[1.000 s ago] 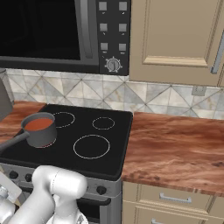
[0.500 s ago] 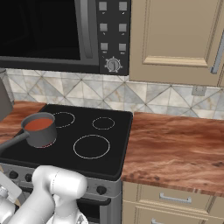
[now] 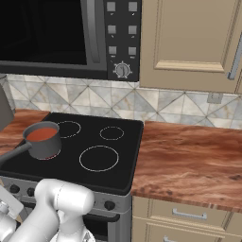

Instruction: Wait until the marinara sauce is simmered to a deep red color and then turn off the stove.

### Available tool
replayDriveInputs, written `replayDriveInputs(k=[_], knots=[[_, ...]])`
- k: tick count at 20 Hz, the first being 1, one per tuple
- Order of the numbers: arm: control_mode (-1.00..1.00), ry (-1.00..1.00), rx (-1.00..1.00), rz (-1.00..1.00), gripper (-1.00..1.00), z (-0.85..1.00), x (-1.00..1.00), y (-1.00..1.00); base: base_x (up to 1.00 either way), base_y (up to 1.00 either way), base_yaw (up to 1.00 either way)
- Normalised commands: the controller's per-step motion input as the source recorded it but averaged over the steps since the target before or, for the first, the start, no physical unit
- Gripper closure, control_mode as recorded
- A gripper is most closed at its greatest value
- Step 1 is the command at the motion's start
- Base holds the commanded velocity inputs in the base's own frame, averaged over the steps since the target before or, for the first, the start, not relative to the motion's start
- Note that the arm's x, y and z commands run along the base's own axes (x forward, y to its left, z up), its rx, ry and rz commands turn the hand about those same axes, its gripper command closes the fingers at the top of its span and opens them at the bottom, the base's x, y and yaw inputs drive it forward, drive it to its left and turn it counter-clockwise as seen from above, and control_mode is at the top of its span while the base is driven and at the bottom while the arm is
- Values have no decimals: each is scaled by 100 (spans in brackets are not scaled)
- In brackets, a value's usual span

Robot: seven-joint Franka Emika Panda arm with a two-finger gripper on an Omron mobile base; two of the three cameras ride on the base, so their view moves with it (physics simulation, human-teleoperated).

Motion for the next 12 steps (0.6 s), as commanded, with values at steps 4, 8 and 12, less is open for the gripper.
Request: replayDriveInputs(k=[4,8,12], knots=[[-100,0,0,0,-100,0,0,0,0,0,0],[-100,0,0,0,-100,0,0,0,0,0,0],[-100,0,0,0,-100,0,0,0,0,0,0]])
